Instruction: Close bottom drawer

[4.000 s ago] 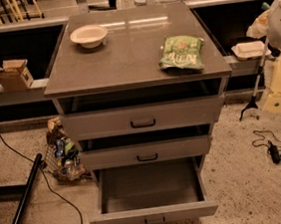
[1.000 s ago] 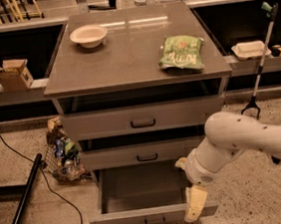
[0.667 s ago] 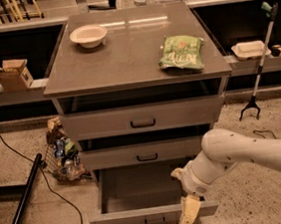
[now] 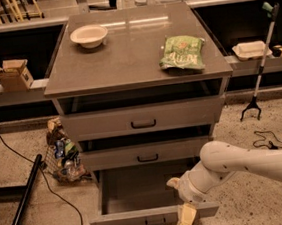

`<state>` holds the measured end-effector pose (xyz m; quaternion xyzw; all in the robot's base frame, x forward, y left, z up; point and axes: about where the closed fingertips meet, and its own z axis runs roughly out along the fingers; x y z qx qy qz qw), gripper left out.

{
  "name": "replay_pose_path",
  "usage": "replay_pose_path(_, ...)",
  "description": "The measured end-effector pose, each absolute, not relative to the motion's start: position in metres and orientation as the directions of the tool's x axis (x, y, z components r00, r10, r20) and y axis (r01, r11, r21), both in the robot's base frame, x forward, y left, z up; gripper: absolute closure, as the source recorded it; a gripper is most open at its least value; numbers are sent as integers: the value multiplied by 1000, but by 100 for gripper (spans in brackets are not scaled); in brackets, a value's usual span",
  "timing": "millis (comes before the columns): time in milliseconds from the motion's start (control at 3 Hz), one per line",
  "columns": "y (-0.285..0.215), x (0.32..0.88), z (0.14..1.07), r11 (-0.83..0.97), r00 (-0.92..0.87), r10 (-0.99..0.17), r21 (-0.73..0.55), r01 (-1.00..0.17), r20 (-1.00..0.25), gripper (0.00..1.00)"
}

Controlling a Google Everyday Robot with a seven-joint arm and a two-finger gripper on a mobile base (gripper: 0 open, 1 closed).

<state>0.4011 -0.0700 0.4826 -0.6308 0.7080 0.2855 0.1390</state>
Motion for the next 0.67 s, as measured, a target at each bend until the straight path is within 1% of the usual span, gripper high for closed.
replay_pose_path(333, -67, 400, 467, 24, -161, -821, 248, -968, -548, 0)
replay_pose_path(667, -72, 410, 419, 7, -151, -830, 261, -965, -537, 0)
